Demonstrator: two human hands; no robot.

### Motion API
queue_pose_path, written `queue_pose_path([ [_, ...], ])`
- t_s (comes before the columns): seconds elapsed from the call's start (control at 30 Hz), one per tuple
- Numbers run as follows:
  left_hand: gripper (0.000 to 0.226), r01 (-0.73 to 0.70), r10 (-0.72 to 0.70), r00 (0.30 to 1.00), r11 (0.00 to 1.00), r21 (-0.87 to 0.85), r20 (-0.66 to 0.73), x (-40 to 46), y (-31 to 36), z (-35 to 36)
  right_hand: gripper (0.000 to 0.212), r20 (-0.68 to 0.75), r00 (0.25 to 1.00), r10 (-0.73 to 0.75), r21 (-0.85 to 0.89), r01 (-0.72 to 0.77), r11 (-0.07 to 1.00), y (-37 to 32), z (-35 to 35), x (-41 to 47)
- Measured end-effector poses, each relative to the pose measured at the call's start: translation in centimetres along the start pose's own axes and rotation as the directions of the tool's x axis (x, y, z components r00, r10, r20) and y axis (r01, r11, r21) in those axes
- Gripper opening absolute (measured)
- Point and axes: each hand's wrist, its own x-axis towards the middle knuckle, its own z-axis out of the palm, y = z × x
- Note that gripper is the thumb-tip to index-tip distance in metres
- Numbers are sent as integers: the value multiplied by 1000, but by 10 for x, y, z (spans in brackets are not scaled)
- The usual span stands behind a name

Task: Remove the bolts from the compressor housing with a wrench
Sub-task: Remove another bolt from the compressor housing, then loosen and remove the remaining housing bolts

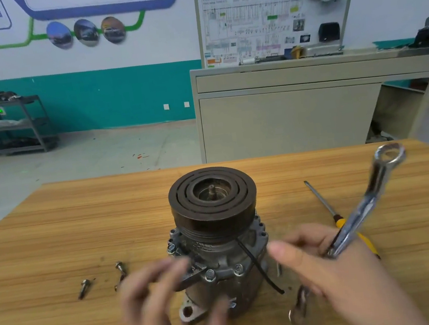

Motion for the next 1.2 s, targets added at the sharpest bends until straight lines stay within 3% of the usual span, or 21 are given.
queue_pose_path([
  [0.03, 44, -77, 74, 986, 997, 18, 148, 5, 12, -3, 28, 64, 997, 34, 39, -37, 999, -6, 6, -6],
  [0.1, 44, -96, 89, 917, 995, -3, 388, 11, 25, -12, 15, 166, 985, 57, 133, -80, 988, -12, 18, -15],
  [0.2, 44, 3, 13, 911, 999, -37, 412, 12, 31, -14, 10, 196, 978, 70, 194, -108, 975, -12, 29, -18],
  [0.27, 25, 70, -52, 942, 997, -42, 332, 4, 32, 0, 12, 202, 975, 94, 181, -131, 975, -10, 33, -18],
  [0.33, 45, 246, -224, 947, 967, -68, 231, -2, 31, 2, 23, 188, 975, 118, 156, -148, 977, -8, 34, -19],
  [0.37, 39, 247, -227, 932, 968, -37, 283, -3, 24, -8, 32, 161, 980, 117, 162, -143, 976, -7, 34, -21],
  [0.43, 39, 246, -252, 923, 967, 57, 291, 1, 4, -34, 45, 44, 996, 76, 259, -85, 962, -5, 32, -23],
  [0.5, 41, 449, -484, 859, 869, 209, 166, 9, -31, -69, 34, -215, 976, 35, 435, 64, 898, -2, 32, -24],
  [0.53, 40, 518, -577, 806, 794, 318, 129, 10, -47, -68, 27, -365, 931, 13, 459, 168, 872, 1, 32, -25],
  [0.63, 35, 541, -777, 606, 558, 629, 168, 6, -91, -76, 18, -654, 750, -99, 296, 375, 879, 15, 39, -26],
  [0.73, 33, 538, -851, 495, 459, 707, 176, -5, -118, -79, 27, -678, 687, -261, 109, 446, 888, 25, 52, -27],
  [0.9, 33, 589, -837, 527, 485, 646, 148, -16, -134, -79, 22, -637, 670, -380, -36, 466, 884, 34, 65, -26],
  [1.1, 39, 618, -835, 538, 483, 621, 114, -20, -137, -80, 25, -671, 617, -410, -91, 481, 872, 29, 83, -28],
  [1.13, 46, 602, -817, 567, 496, 626, 103, -19, -135, -80, 25, -672, 610, -421, -114, 476, 872, 28, 86, -29],
  [1.2, 73, 562, -736, 659, 617, 550, 153, -13, -123, -81, 25, -657, 612, -440, -163, 454, 876, 29, 93, -34],
])
